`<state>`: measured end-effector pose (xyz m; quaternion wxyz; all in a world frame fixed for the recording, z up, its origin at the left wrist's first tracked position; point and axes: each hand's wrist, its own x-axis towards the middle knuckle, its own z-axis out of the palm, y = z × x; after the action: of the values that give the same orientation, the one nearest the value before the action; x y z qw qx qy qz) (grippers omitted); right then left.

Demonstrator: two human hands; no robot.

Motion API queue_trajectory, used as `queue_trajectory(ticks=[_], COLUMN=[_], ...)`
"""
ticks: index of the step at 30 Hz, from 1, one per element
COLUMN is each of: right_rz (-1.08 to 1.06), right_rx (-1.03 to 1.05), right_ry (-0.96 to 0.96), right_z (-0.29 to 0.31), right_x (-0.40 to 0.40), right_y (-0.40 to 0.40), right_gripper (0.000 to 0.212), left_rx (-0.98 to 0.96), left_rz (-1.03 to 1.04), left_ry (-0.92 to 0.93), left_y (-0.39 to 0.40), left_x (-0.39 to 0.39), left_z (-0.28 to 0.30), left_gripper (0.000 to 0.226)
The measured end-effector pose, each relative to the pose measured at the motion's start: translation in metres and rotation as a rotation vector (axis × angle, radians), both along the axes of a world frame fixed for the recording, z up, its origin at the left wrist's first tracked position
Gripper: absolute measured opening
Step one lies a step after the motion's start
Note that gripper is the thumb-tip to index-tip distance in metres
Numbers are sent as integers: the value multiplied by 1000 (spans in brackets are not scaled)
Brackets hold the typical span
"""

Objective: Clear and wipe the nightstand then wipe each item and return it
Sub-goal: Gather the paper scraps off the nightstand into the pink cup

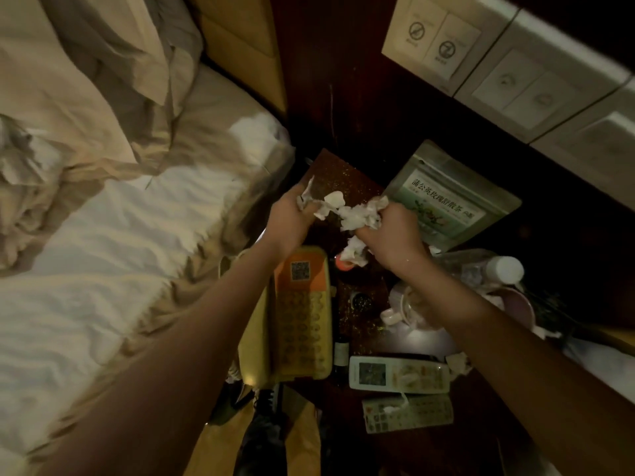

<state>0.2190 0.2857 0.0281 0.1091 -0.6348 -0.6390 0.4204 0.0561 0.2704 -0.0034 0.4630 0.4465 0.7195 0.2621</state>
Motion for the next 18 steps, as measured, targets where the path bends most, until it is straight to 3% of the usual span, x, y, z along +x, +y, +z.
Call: queue_trajectory(ticks=[2, 4, 11, 18], right_rz=[-25, -50, -61, -41], right_rx=[27, 6, -205, -438], right_ry=[38, 94, 249, 274], right_z=[14, 27, 45, 32], right_x=[-4, -9, -43, -101], right_y=[-4, -12, -71, -159], right_gripper=[19, 6, 11, 24], left_rx=[26, 49, 39, -116], left_rz=[66, 126, 259, 418], left_ry=[-72, -141, -346, -371], left_y=[-16, -35, -127, -243], left_x=[-8, -14, -37, -76], left_z=[11, 25, 63, 52], left_gripper=[23, 10, 23, 15])
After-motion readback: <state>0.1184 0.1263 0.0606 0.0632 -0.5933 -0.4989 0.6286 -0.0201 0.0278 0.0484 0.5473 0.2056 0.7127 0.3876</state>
